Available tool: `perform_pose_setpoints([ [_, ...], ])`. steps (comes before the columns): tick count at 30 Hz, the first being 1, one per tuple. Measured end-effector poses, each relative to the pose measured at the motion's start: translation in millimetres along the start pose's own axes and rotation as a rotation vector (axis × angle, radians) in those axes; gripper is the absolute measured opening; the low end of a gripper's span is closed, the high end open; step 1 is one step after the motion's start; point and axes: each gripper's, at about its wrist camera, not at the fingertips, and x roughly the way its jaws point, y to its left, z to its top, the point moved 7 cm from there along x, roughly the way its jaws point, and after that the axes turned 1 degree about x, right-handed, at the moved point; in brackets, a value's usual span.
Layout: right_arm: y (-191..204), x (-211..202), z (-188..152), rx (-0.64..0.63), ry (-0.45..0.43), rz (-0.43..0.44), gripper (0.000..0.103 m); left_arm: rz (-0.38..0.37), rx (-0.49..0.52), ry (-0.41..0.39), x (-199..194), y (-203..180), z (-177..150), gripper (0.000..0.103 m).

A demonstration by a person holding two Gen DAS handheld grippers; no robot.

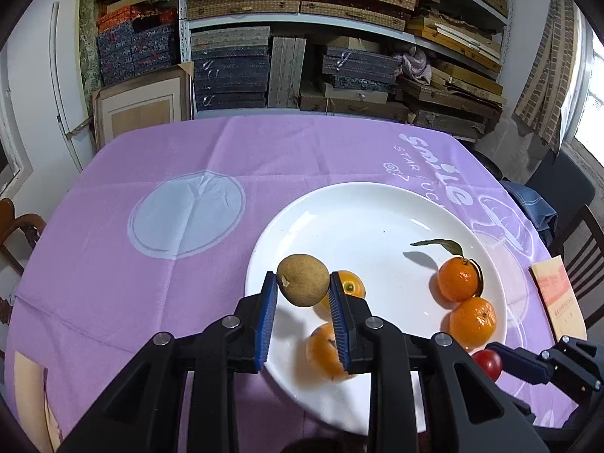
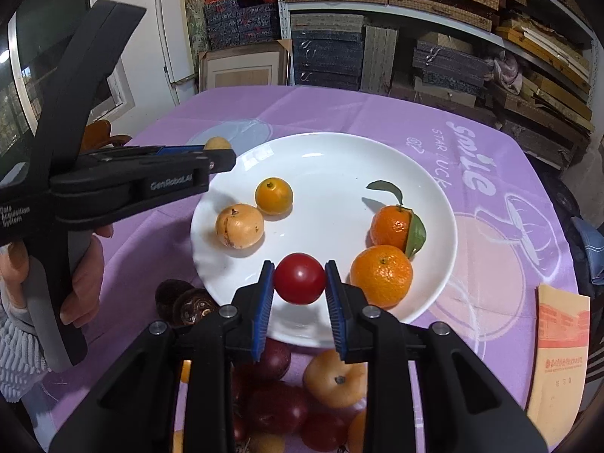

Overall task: Organize fruits
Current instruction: 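Carry both held fruits onto the white plate and open both tools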

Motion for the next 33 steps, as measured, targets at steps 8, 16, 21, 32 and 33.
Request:
perform_pose_setpoints([
  [8, -4.4, 37.2, -4.3, -0.003, 0.077, 0.000, 0.027, -0.037, -0.065, 0.100, 45.1, 12.7, -6.0, 0.028],
  [16, -5.7, 42.8, -6.6, -0.009, 0.088, -0.003, 0.042, -0.005, -0.055, 0.097, 45.8, 12.3, -9.3, 0.050],
  [21, -11.5, 0.1, 5.7, 0.012, -0.020, -0.005, 0.042, 0.022, -0.048, 0.045, 14.4, 18.2, -1.1, 0.053],
  [32, -71.7, -120.2, -54.7, 0.178, -0.302, -0.074, 0.083, 0.055, -0.035, -0.046, -70.6, 35.6, -71.5, 0.070],
  [33, -79.2, -122.3, -63.4, 0.211, -0.315, -0.061, 0.084, 0.073, -0.031, -0.045, -72.2, 36.6, -84.1, 0.070],
])
